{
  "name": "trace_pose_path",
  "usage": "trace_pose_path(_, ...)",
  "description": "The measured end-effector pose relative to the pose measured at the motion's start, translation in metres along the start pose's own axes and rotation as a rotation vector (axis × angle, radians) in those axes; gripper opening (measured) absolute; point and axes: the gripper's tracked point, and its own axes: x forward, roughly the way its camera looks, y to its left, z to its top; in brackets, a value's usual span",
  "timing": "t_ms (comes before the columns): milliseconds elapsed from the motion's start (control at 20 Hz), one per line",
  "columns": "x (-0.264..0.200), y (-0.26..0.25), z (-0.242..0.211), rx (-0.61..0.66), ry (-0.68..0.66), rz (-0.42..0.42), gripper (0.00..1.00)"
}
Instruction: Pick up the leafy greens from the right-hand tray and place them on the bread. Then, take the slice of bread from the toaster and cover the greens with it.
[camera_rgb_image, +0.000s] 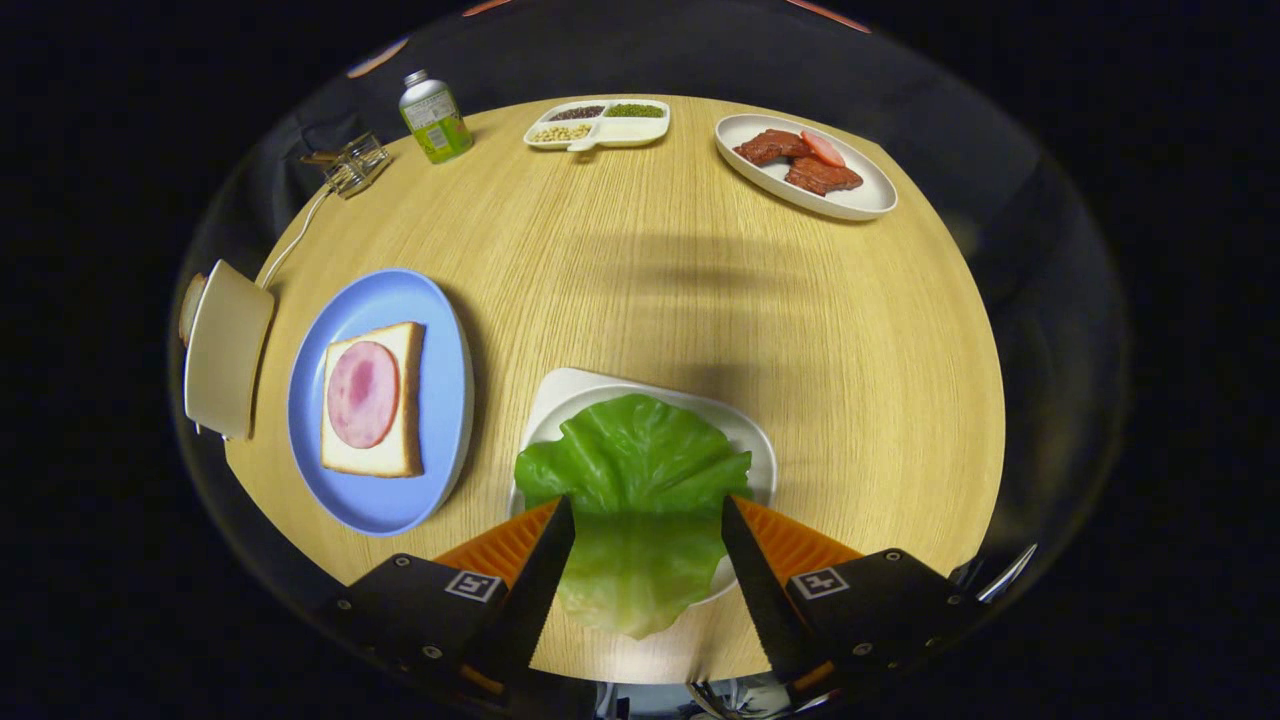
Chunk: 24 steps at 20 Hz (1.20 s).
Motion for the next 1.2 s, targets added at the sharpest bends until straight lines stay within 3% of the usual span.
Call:
trace_pose_path(450,0.011,0.006,-0.005,0.034,0.048,0.003,0.65)
trace_pose_path(500,0.011,0.005,-0.005,0.039,0.048,-0.001,0.60)
trace_pose_path(700,0.012,-0.001,-0.005,0.074,0.051,-0.006,0.19)
trace_pose_path(850,0.010,-0.003,-0.005,0.091,0.052,-0.004,0.04)
trace_pose_path(1000,-0.004,0.004,0.004,0.098,0.002,-0.003,0.03)
trace_pose_path(1200,-0.038,0.030,0.025,0.089,-0.062,0.059,0.03)
